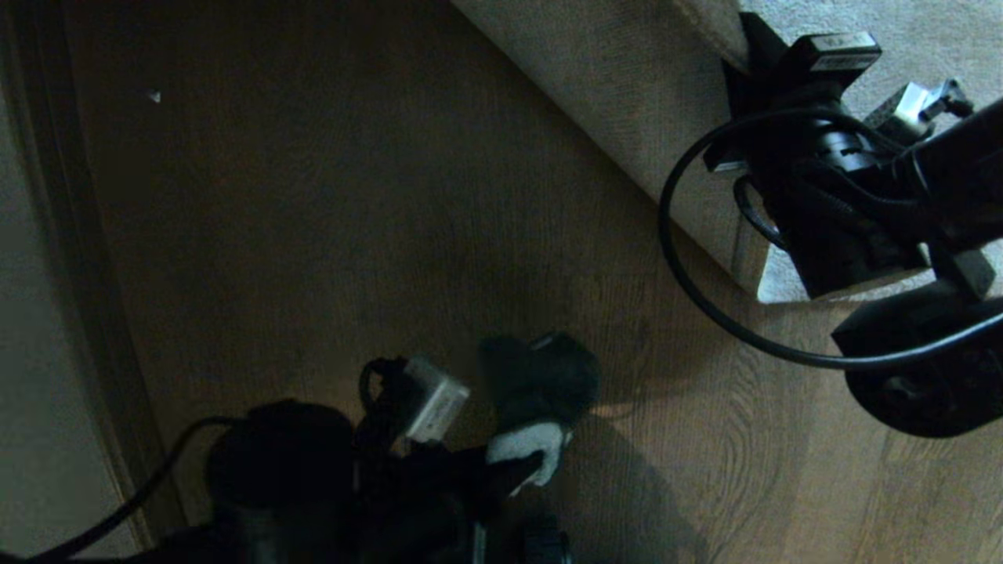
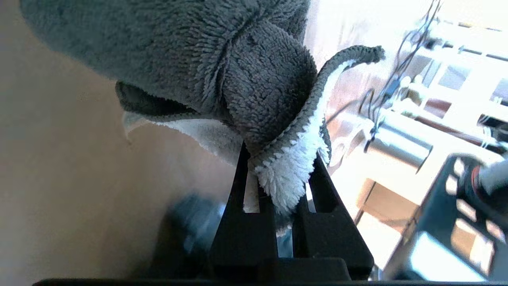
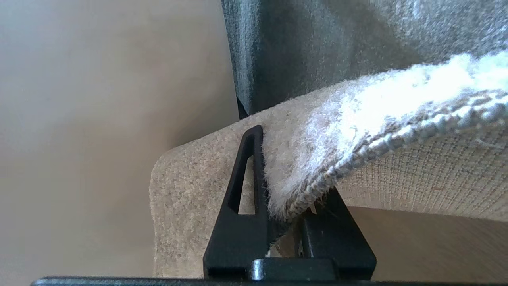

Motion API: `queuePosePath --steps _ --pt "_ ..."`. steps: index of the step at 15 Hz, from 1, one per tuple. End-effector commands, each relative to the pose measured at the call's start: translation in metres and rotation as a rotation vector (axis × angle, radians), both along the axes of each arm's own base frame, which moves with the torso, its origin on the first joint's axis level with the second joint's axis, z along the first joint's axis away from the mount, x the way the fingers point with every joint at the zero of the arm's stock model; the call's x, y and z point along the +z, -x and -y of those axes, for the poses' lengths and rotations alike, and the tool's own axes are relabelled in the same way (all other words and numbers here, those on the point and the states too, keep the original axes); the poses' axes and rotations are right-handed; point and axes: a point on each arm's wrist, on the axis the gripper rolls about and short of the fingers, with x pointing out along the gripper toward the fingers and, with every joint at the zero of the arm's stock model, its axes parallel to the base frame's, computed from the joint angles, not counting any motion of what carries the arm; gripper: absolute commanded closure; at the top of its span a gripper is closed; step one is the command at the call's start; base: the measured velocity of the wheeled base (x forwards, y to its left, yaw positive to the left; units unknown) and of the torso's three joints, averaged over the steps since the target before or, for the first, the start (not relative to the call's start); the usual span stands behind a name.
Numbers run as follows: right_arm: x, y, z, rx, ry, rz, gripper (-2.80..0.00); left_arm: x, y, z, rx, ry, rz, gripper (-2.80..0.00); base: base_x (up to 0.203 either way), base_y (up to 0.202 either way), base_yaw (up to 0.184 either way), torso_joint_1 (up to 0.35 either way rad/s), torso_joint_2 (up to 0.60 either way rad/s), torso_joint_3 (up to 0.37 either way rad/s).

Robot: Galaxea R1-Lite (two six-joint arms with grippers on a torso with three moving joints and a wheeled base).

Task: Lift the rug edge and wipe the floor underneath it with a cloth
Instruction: Wipe the floor under the carpet with a rag

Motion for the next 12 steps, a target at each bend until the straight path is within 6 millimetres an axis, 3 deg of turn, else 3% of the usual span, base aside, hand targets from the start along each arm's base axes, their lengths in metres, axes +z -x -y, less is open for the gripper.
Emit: queuePosePath --steps 1,7,12 --pt "0.004 0.002 0.006 -0.010 -0.032 0.039 0.00 -0.019 -0.019 0.034 -0.011 -0.033 -0.022 0.00 0.000 0.000 0.000 0.000 0.00 0.000" --pt "0.004 -0.002 0.013 -0.037 -0.032 0.041 0.00 -0.027 -0.042 0.062 0.013 -0.011 -0.001 0.00 0.000 0.000 0.000 0.000 0.00 0.000" --pt "0.006 -0.001 0.014 -0.037 -0.034 0.045 0.00 -0.009 -0.082 0.057 0.141 0.059 0.059 0.00 0.000 0.000 0.000 0.000 0.00 0.000"
